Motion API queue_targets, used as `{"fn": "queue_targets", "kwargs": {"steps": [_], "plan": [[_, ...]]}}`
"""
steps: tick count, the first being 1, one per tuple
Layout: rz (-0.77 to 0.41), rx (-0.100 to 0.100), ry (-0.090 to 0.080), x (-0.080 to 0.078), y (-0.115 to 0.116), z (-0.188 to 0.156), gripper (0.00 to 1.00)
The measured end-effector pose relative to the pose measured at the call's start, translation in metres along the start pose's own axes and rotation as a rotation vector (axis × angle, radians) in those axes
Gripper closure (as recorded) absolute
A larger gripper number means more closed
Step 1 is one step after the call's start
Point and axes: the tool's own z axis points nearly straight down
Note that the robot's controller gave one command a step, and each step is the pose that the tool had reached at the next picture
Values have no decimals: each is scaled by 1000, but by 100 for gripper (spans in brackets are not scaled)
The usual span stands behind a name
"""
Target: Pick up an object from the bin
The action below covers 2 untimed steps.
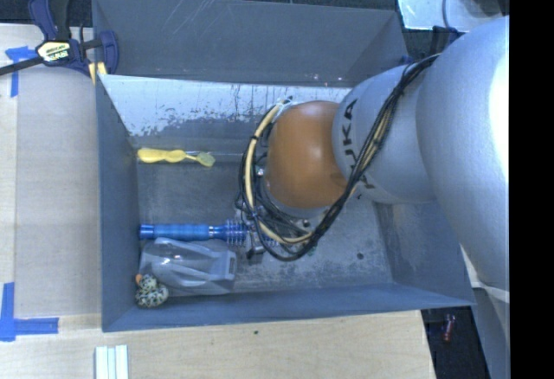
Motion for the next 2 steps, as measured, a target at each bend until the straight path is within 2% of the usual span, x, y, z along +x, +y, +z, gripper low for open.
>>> {"fn": "queue_targets", "kwargs": {"steps": [1,2], "plan": [[1,0,6,6,-3,-78,100],[-22,0,10,-1,-8,-155,100]]}}
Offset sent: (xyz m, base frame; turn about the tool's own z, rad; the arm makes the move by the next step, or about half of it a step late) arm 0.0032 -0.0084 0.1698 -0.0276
